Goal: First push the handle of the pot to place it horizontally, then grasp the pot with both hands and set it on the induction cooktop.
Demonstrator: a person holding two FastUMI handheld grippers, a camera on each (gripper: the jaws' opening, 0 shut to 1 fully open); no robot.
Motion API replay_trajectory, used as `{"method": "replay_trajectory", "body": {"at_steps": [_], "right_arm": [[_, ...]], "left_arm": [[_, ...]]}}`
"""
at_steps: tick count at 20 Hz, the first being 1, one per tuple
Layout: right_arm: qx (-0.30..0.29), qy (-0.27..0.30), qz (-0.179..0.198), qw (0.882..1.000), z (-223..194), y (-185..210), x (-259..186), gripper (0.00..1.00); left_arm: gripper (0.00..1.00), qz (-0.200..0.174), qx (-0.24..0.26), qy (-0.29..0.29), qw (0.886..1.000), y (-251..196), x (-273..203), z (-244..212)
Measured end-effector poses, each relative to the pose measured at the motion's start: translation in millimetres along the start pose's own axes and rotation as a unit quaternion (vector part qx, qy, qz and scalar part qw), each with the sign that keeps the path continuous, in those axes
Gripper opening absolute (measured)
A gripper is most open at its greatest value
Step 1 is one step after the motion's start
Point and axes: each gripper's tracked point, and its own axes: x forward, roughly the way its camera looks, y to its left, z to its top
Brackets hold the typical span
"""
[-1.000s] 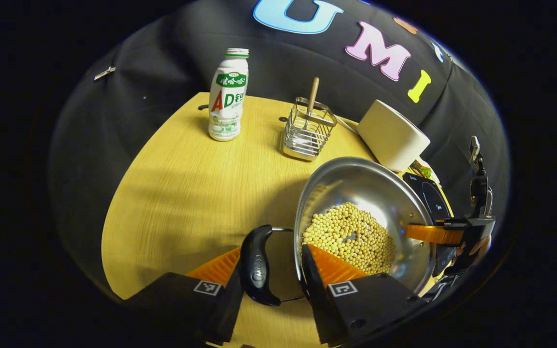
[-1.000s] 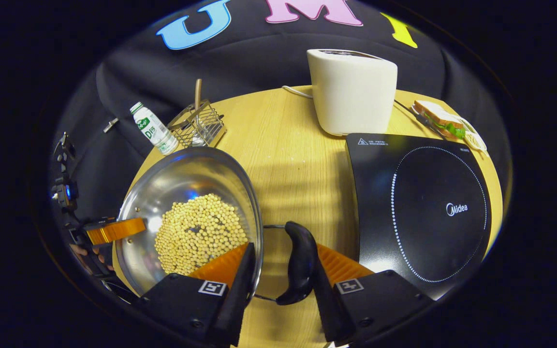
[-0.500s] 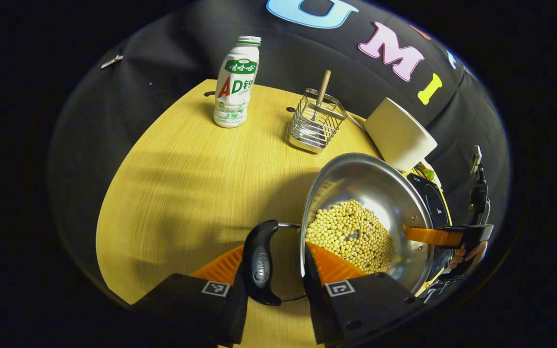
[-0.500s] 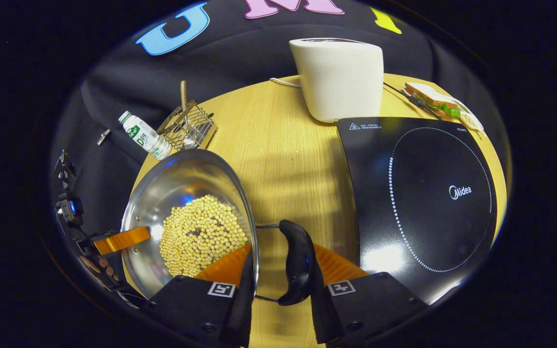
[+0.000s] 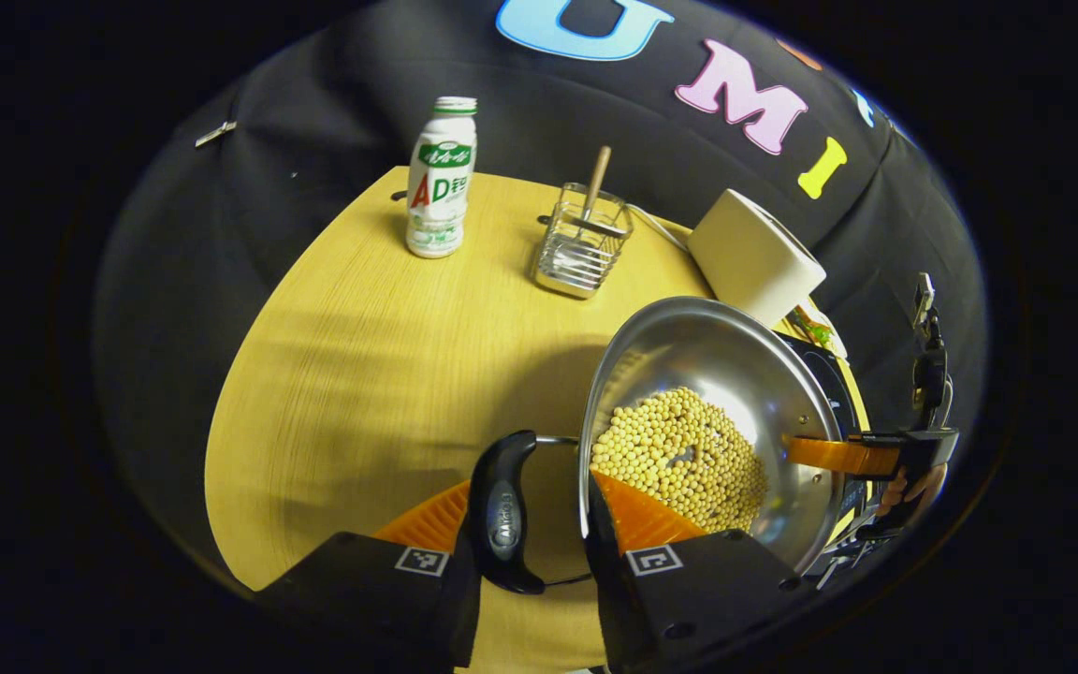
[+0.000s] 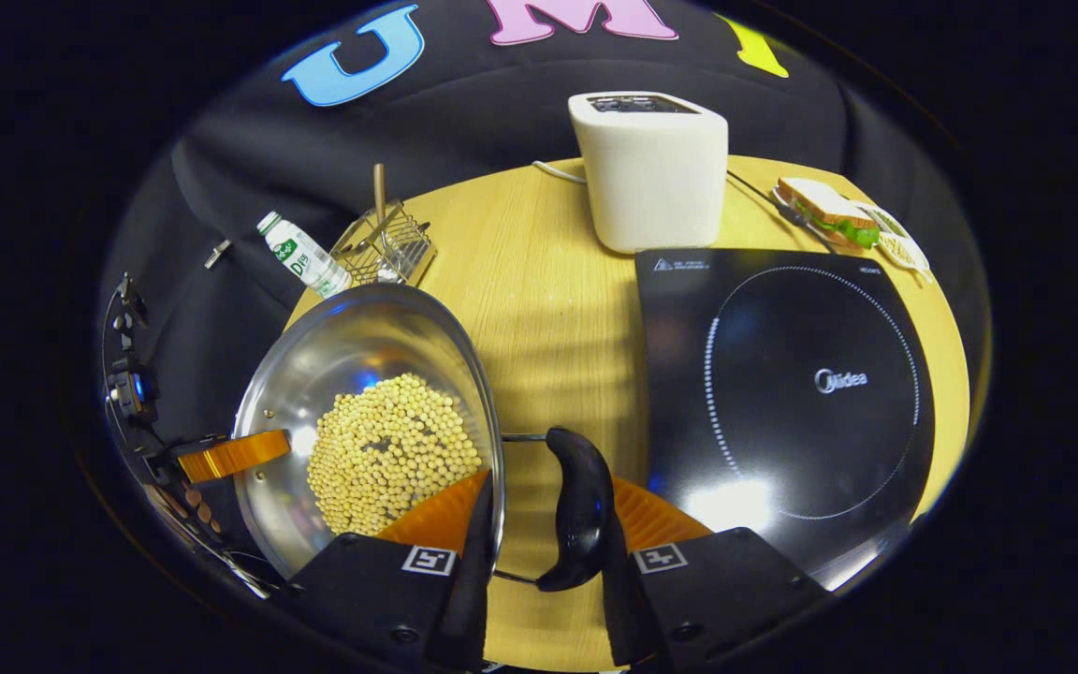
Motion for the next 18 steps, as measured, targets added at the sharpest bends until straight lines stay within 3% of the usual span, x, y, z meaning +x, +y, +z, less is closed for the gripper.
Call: {"method": "replay_trajectory", "body": {"at_steps": [9,15,16,18], "right_arm": [[0.012,-0.035,-0.013,0.999,39.5,-103.5,-75.6,0.53],[0.029,-0.035,-0.024,0.999,52.4,-190.8,-100.4,0.53],[0.029,-0.035,-0.025,0.999,54.5,-204.5,-101.9,0.49],[0.03,-0.036,-0.028,0.999,61.4,-230.6,-102.0,0.53]], "left_arm": [[0.54,-0.024,0.019,-0.013,0.999,-134.4,-3.2,22.7],[0.54,-0.031,0.033,-0.014,0.999,-224.8,27.6,22.3],[0.54,-0.031,0.033,-0.014,0.999,-237.9,34.4,23.3],[0.54,-0.032,0.032,-0.013,0.999,-261.2,46.9,21.7]]}}
